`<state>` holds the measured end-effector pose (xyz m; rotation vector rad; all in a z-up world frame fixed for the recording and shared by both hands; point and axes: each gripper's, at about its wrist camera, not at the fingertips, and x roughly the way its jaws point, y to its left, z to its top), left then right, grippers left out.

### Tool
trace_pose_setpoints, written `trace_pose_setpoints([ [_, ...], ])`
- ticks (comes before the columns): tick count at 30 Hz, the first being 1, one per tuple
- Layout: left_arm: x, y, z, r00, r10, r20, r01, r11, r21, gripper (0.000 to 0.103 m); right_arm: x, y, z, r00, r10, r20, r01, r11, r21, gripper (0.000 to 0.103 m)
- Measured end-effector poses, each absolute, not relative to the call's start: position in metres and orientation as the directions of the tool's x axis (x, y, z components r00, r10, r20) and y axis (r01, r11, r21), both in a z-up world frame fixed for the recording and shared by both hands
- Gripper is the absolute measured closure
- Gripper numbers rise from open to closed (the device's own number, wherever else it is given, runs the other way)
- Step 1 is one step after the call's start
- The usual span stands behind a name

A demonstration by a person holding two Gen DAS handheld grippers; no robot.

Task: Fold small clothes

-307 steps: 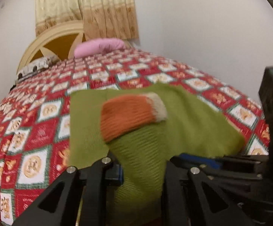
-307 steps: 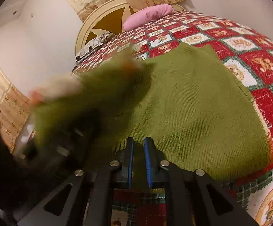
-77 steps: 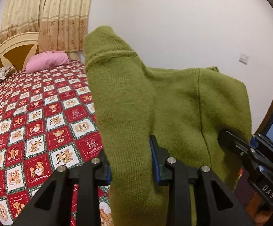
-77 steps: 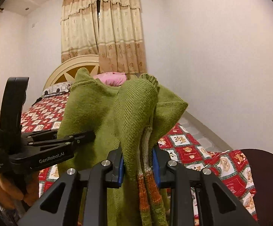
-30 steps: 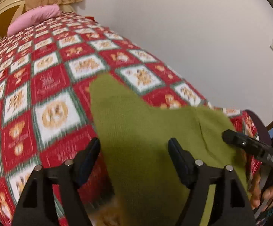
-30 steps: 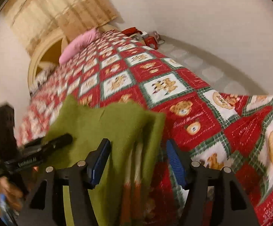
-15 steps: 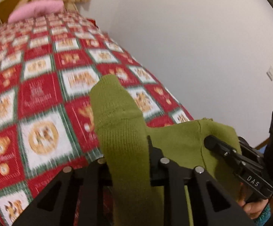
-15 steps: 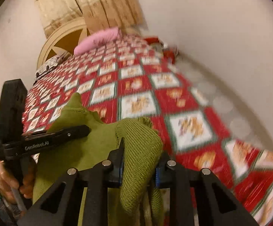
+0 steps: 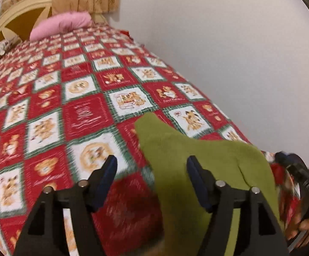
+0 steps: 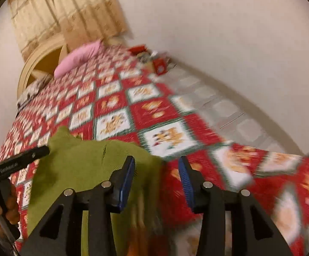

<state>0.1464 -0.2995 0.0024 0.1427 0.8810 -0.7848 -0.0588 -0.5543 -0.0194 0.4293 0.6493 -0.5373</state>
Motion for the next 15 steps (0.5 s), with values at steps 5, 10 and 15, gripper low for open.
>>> trace_pose_setpoints([
  [5,0.092,-0.259,-0.006,0.306,-0.643,-0.702,0.696,0.655,-0.296,0.027,-0.134,-0.506,-0.003,0.739,-0.231,-0.633,0.508,0.809,0.297,0.036],
  [10,0.042,-0.253,-0.023,0.231,-0.673,-0.703,0.726,0.600,-0.337,0.027,-0.153,-0.458,-0.033,0.696,-0.188,-0.693,0.470,0.849,0.242,0.036],
  [15,0.020,-0.254,-0.038,0.250,-0.633,-0.733,0.708,0.636,-0.308,0.025,-0.141,-0.449,-0.072,0.637,-0.152,-0.756,0.493,0.834,0.248,0.036],
])
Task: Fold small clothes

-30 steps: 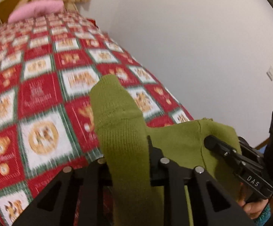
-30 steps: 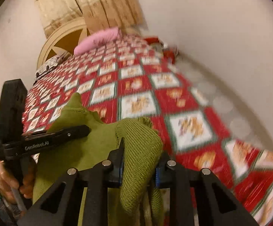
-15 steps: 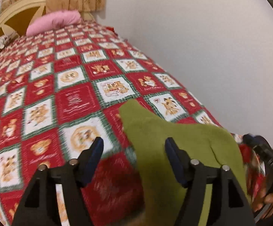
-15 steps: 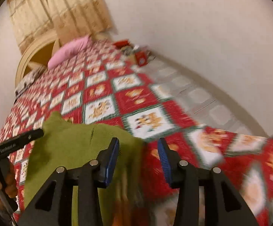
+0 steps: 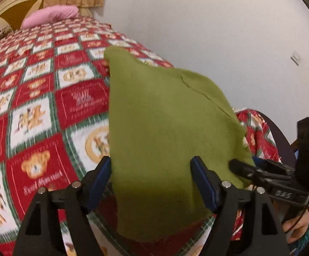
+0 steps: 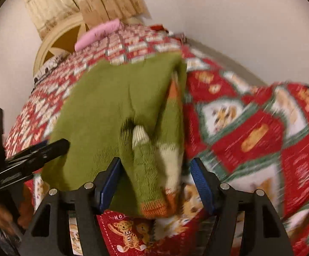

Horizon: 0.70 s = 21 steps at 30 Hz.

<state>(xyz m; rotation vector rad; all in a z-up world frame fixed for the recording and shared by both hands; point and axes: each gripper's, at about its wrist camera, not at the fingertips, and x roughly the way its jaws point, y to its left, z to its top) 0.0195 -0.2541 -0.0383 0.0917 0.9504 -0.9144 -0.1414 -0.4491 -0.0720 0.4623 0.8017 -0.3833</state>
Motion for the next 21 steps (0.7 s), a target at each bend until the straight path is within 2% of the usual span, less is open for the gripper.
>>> trace_pose_setpoints([
  [1,0.020,-0.255,-0.042,0.232,-0.626,-0.745,0.696,0.641,-0.323,0.025,-0.141,-0.450,-0.077,0.642,-0.140,-0.754,0.497,0.825,0.270,0.037],
  [2,0.021,-0.255,-0.045,0.227,-0.624,-0.748,0.684,0.649,-0.334,0.028,-0.142,-0.450,-0.079,0.655,-0.126,-0.745,0.495,0.816,0.297,0.046],
  [4,0.017,-0.255,-0.043,0.245,-0.621,-0.744,0.686,0.654,-0.320,0.035,-0.145,-0.450,-0.080,0.662,-0.111,-0.741,0.509,0.793,0.335,0.053],
  [8,0.010,-0.256,-0.026,0.292,-0.605,-0.740,0.699,0.664,-0.267,0.058,-0.155,-0.447,-0.074,0.689,-0.063,-0.722,0.519,0.738,0.431,0.077],
  [12,0.005,-0.248,-0.024,0.318,-0.575,-0.753,0.693,0.684,-0.230,0.060,-0.172,-0.450,-0.069,0.786,0.045,-0.617,0.445,0.651,0.615,0.082],
  [15,0.000,-0.249,-0.028,0.327,-0.550,-0.768,0.694,0.692,-0.200,0.059,-0.170,-0.444,-0.083,0.733,-0.020,-0.679,0.520,0.661,0.541,0.082],
  [18,-0.008,-0.247,-0.030,0.372,-0.514,-0.773,0.697,0.705,-0.134,0.050,-0.171,-0.433,-0.085,0.715,-0.086,-0.693,0.531,0.711,0.460,0.080],
  [21,-0.015,-0.238,-0.025,0.424,-0.490,-0.762,0.693,0.717,-0.076,0.046,-0.176,-0.425,-0.077,0.692,-0.121,-0.712,0.547,0.732,0.407,0.075],
])
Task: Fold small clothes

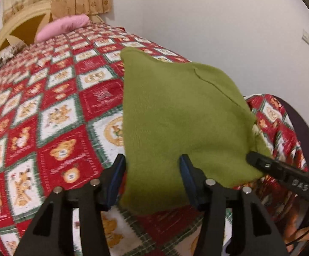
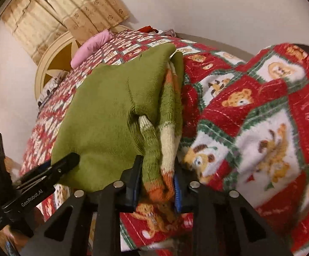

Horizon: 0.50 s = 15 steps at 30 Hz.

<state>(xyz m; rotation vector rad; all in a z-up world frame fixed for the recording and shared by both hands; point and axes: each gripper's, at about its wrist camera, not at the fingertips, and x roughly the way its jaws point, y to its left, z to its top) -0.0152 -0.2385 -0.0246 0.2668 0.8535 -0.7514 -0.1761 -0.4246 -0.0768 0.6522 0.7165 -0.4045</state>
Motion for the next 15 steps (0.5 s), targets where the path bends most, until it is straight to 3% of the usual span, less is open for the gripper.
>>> trace_pose_setpoints([
  [5,-0.033,-0.222,-0.012,0.563,-0.443,-0.697,0.671,0.738,0.073,0.040,-0.214,-0.404,-0.050,0.699,-0.246,-0.672,0.570,0.760,0.314,0.073],
  [10,-0.048,-0.207,-0.002,0.602,-0.452,-0.659,0.664,0.741,0.098,0.029,-0.243,-0.375,-0.018,0.671,-0.396,-0.627,0.612,0.773,0.168,0.071],
  [14,-0.063,-0.198,0.000,0.613,-0.456,-0.645,0.672,0.730,0.123,0.029,-0.258,-0.351,-0.003,0.661,-0.450,-0.601,0.619,0.780,0.097,0.048],
  [15,-0.066,-0.197,0.001,0.615,-0.457,-0.642,0.675,0.727,0.128,0.028,-0.260,-0.345,0.001,0.662,-0.462,-0.590,0.618,0.782,0.081,0.047],
])
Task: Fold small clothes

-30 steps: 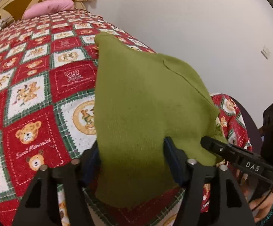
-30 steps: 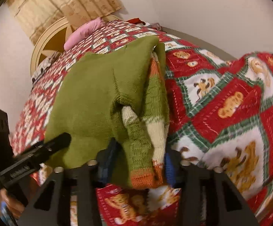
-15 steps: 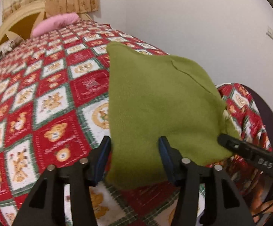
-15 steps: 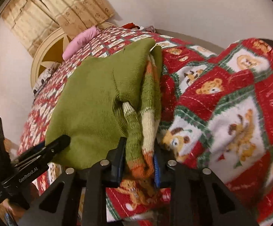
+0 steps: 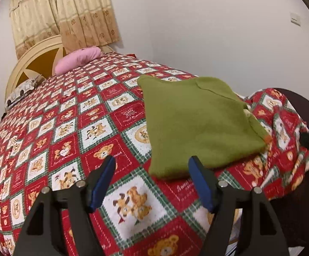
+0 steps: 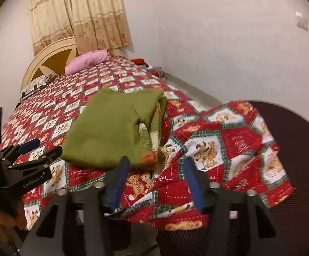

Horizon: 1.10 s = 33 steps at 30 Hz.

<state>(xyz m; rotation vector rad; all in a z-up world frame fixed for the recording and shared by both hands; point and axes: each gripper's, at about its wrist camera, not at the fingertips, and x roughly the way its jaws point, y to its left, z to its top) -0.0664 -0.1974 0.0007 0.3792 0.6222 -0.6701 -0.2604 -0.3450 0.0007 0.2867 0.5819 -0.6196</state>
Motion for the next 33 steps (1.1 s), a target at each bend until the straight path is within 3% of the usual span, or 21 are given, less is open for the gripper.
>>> trace_pose_setpoints([
  [5,-0.084,-0.189,0.008,0.618,-0.479,-0.623,0.687,0.715,0.132,0.019,-0.262,-0.322,0.017,0.668,-0.493,-0.557,0.612,0.790,0.035,0.047],
  [9,-0.095,-0.181,0.023,0.654,-0.493,-0.573,0.676,0.721,0.151,0.005,-0.262,-0.304,0.031,0.684,-0.512,-0.520,0.599,0.801,-0.001,0.047],
  [14,-0.105,-0.169,0.046,0.705,-0.510,-0.492,0.648,0.746,0.155,0.000,-0.266,-0.280,0.050,0.707,-0.551,-0.444,0.596,0.802,-0.047,0.047],
  [33,-0.128,-0.133,0.100,0.763,-0.572,-0.302,0.613,0.788,0.055,0.000,-0.295,-0.223,0.106,0.766,-0.620,-0.169,0.609,0.784,-0.118,0.026],
])
